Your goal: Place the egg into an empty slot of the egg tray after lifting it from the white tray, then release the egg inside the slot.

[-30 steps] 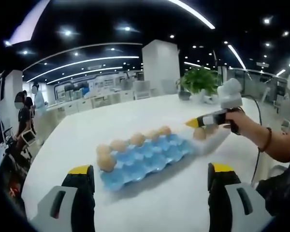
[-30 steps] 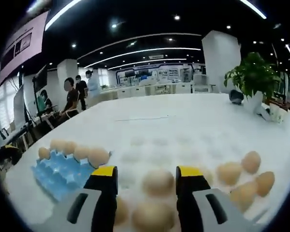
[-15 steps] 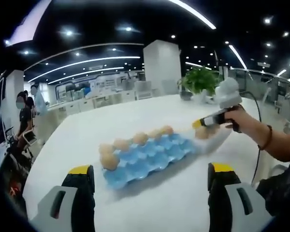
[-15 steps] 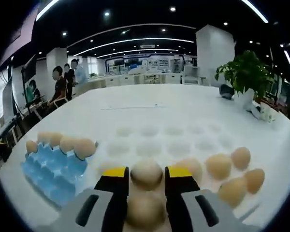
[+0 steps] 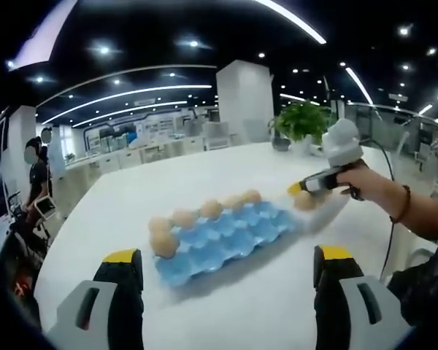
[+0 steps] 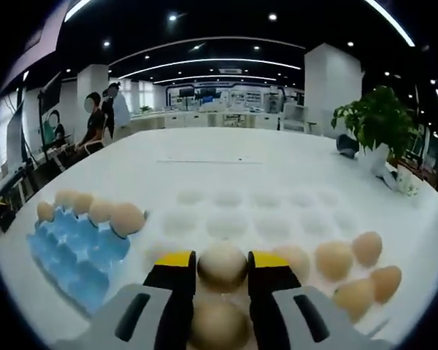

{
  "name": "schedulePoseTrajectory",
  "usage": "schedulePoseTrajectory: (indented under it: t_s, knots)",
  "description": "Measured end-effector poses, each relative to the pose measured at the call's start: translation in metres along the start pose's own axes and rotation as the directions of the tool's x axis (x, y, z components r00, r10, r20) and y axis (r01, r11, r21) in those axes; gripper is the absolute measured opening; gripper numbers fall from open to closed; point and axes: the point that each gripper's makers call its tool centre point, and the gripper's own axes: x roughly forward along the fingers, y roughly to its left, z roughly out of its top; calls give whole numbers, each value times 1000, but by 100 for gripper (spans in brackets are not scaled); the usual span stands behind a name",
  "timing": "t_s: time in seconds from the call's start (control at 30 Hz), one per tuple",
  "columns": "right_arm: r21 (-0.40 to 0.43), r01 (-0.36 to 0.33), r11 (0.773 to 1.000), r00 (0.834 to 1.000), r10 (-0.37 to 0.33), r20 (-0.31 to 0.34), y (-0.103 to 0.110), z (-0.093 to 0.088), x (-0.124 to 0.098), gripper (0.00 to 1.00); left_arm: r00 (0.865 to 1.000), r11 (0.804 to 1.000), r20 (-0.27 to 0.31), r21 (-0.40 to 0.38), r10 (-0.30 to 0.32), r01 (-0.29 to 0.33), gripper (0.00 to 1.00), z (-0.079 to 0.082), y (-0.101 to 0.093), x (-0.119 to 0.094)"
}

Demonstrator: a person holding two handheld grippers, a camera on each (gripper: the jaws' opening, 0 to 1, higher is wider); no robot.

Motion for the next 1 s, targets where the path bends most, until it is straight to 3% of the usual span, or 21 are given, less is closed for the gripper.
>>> schedulePoseTrajectory:
  t_s: [0.3,0.77,1.0]
  knots:
    - [-18,4,1000,1000,-4,-12,0,-1,0,28,1000,1000,11,8,-6,6,99,5,-3,0]
    - [43,33,999,999,-33,0,-1,0,-1,26,1000,1000,13,7,11,-11,98,5,2,-5]
    - [43,17,999,999,-18,36,0,7,-5,26,1000,1000,10,6,13,-14,98,4,3,-5]
